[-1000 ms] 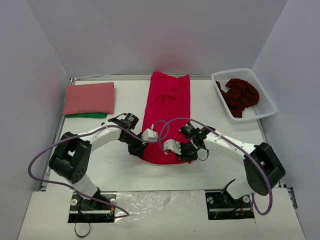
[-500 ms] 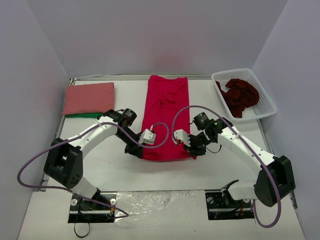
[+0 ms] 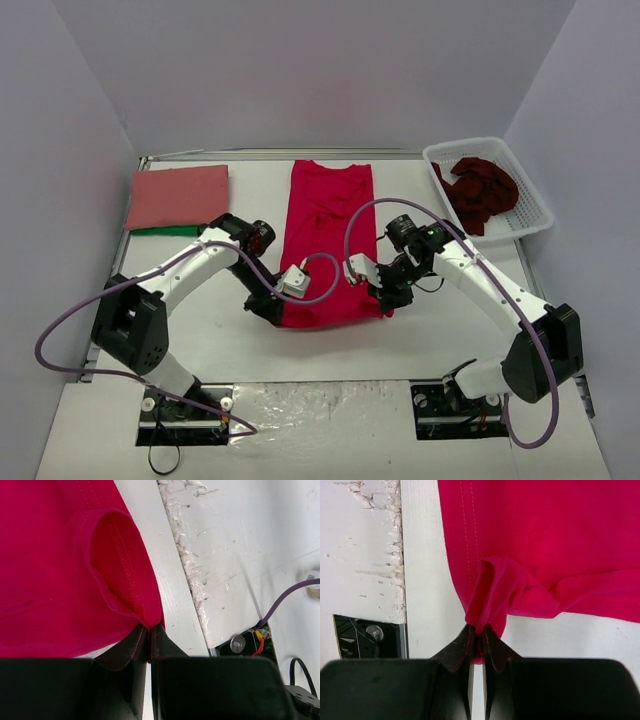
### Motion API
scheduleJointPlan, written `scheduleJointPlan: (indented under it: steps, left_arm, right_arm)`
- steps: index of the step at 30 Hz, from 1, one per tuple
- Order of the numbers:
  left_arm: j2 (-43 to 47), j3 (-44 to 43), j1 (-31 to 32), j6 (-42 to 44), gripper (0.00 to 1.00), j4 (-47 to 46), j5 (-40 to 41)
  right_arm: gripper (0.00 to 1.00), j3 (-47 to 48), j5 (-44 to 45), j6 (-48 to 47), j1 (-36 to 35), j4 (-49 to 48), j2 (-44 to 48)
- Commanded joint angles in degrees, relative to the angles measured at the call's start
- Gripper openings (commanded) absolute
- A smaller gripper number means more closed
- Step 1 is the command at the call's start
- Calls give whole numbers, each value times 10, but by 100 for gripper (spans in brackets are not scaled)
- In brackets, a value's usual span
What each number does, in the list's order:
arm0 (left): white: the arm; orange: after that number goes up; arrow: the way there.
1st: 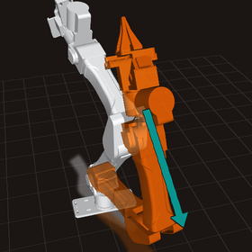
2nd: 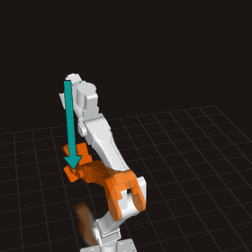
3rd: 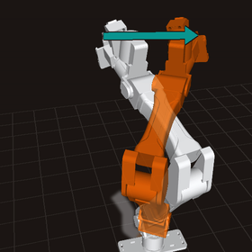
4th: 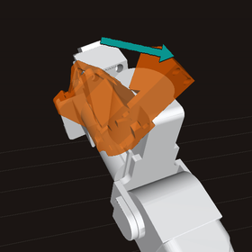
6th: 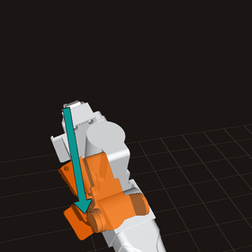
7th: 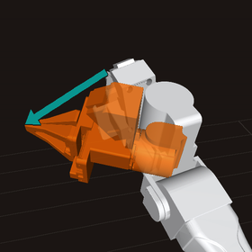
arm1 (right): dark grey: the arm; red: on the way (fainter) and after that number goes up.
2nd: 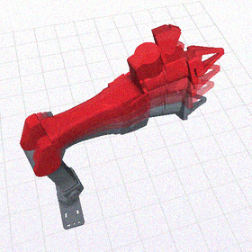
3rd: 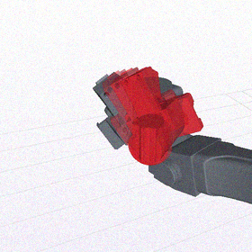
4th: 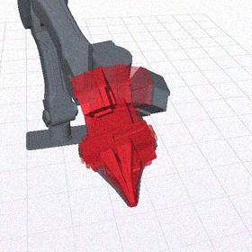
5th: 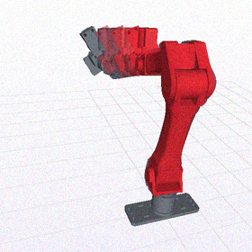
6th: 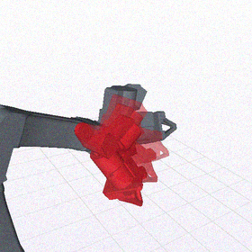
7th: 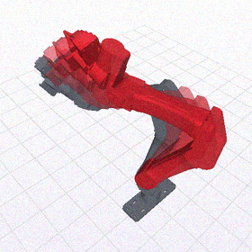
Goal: Fold and stack the t-shirts
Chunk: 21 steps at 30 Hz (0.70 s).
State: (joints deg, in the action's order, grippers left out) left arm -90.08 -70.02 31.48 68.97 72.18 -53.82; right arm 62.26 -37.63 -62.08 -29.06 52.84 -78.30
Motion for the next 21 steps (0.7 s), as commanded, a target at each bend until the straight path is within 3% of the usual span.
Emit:
scheduleJointPlan:
  steps: [1, 11, 21]
  left_arm:
    - [19, -37, -12, -14, 2, 4, 3]
    - [5, -112, -41, -108, 2, -110, 101]
    - [-64, -199, -69, -116, 2, -140, 163]
  right_arm:
    - [0, 34, 3, -16, 12, 40, -19]
    - [0, 132, 41, -14, 51, 0, -82]
    - [0, 245, 69, -15, 75, -30, -178]
